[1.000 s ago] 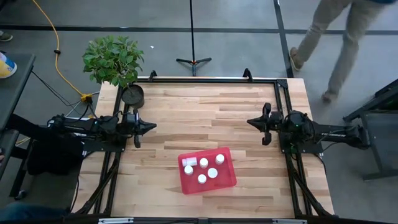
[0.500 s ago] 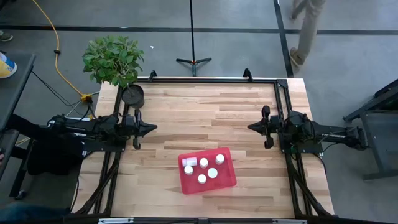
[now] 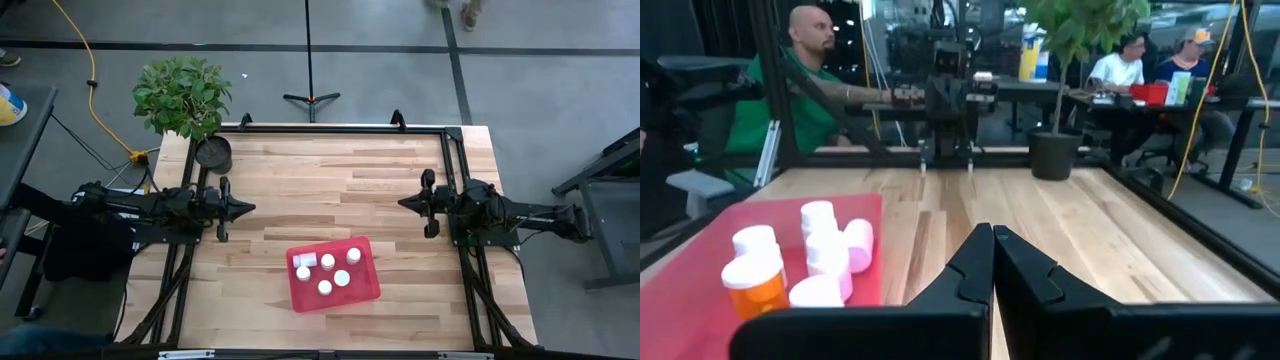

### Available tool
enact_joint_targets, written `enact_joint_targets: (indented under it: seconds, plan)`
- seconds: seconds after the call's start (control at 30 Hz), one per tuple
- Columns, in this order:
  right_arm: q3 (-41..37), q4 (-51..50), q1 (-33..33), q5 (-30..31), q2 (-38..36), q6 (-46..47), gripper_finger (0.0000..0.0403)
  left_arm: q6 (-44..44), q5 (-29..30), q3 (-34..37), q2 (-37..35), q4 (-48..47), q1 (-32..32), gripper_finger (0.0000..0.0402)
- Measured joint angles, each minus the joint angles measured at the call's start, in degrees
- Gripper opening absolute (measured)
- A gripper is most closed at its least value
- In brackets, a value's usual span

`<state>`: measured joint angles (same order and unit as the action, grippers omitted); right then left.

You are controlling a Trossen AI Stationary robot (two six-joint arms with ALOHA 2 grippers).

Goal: Pick and place pill bottles into a basket
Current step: Return to Home Position

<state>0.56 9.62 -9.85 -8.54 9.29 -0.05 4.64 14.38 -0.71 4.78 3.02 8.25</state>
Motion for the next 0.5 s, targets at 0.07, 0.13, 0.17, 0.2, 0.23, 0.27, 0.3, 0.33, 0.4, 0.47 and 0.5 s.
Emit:
enact_joint_targets:
  seconds: [0.07,0.13,0.17,0.2,0.23,0.27,0.3,0.33,0.4,0.47,0.5]
  plan:
    - [0.0,-0.5,0.0,0.0,0.0,0.0,0.0,0.1,0.0,0.0,0.0,0.1,0.0,0.0023]
    - [0.0,-0.5,0.0,0.0,0.0,0.0,0.0,0.1,0.1,0.0,0.0,0.1,0.0,0.0022]
    - [0.0,-0.7,0.0,0.0,0.0,0.0,0.0,0.1,0.1,0.0,0.0,0.1,0.0,0.0023]
    - [0.0,-0.8,0.0,0.0,0.0,0.0,0.0,0.1,0.1,0.0,0.0,0.1,0.0,0.0026]
    - [0.0,-0.8,0.0,0.0,0.0,0.0,0.0,0.1,0.1,0.0,0.0,0.1,0.0,0.0028]
    - [0.0,-0.9,0.0,0.1,0.0,0.0,0.0,0.1,0.2,0.0,0.0,0.1,0.0,0.0029]
    - [0.0,-1.0,0.0,0.4,0.0,0.0,0.0,0.1,0.2,0.0,0.0,0.1,0.0,0.003]
    - [0.0,-1.3,0.0,0.7,0.0,0.0,0.0,0.1,0.2,0.0,0.0,0.1,0.0,0.0029]
    - [0.0,-1.3,0.0,1.3,0.0,0.0,0.0,0.1,0.2,0.0,0.0,0.1,0.0,0.0026]
    - [0.0,-1.3,0.0,2.0,0.0,-0.4,0.0,-0.1,-0.2,0.1,0.0,0.1,0.0,0.0023]
    - [0.0,-1.3,0.0,2.2,0.0,-1.1,0.0,-0.1,-0.5,0.1,0.0,0.0,0.0,0.0023]
